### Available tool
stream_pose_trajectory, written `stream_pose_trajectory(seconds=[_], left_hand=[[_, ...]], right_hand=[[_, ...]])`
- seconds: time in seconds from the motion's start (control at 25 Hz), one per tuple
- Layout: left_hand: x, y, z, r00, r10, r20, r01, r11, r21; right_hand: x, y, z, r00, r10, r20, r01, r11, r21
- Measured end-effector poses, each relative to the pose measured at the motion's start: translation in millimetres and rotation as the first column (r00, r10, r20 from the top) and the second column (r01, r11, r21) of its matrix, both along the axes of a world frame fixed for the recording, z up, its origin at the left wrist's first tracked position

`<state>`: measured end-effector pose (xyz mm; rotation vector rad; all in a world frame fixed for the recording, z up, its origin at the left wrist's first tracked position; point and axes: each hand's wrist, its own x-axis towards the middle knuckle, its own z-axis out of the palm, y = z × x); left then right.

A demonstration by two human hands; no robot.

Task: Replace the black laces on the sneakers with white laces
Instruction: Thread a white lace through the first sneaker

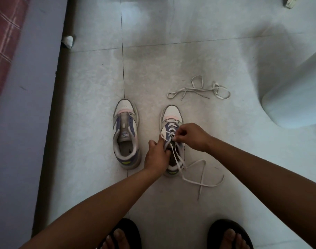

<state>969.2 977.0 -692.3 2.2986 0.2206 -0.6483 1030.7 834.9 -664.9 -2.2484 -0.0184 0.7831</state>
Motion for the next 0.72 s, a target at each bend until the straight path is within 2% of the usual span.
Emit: stream_pose_trajectory(seconds=[0.12, 0.24, 0.32, 0.36, 0.44, 0.52, 0.56, 0.72], left_hand=[[-0.2, -0.3, -1.1, 1.0, -0.021, 0.007, 0.021, 1.0, 0.007], [-1.6, 1.2, -3.9, 1.0, -0.022, 0.015, 0.023, 1.0, -0.004], [-4.2, 2.1, -5.5, 1.0, 0.0, 0.021, 0.0, 1.0, -0.025], [-5.2, 2.5, -5.8, 1.0, 0.007, 0.024, -0.006, 1.0, -0.029], [-5.5, 3.1, -6.4, 1.0, 0.005, 0.022, -0.004, 1.0, -0.022], [-5.2, 2.6, -5.8, 1.0, -0.006, 0.017, 0.006, 1.0, -0.012], [-5.1, 2.4, -5.0, 1.0, -0.013, 0.017, 0.014, 1.0, -0.006], [-4.4, 2.4, -3.6, 0.999, -0.032, 0.01, 0.032, 0.999, 0.006]], right_hand=[[4.9, 4.9, 3.4, 0.987, 0.159, -0.03, -0.161, 0.983, -0.086], [5.8, 3.9, 1.6, 0.928, 0.356, 0.112, -0.305, 0.897, -0.32], [-1.5, -4.3, -2.6, 0.877, 0.428, 0.218, -0.322, 0.861, -0.395], [-6.9, -7.9, -5.2, 0.88, 0.408, 0.244, -0.308, 0.88, -0.362], [-14.5, -10.4, -9.5, 0.941, 0.242, 0.235, -0.203, 0.963, -0.179], [-12.4, -10.2, -10.7, 0.988, 0.068, 0.142, -0.068, 0.998, -0.008], [-9.9, -9.7, -9.6, 0.994, 0.031, 0.102, -0.037, 0.998, 0.053], [0.9, -3.4, -2.9, 0.994, 0.105, 0.02, -0.106, 0.993, 0.056]])
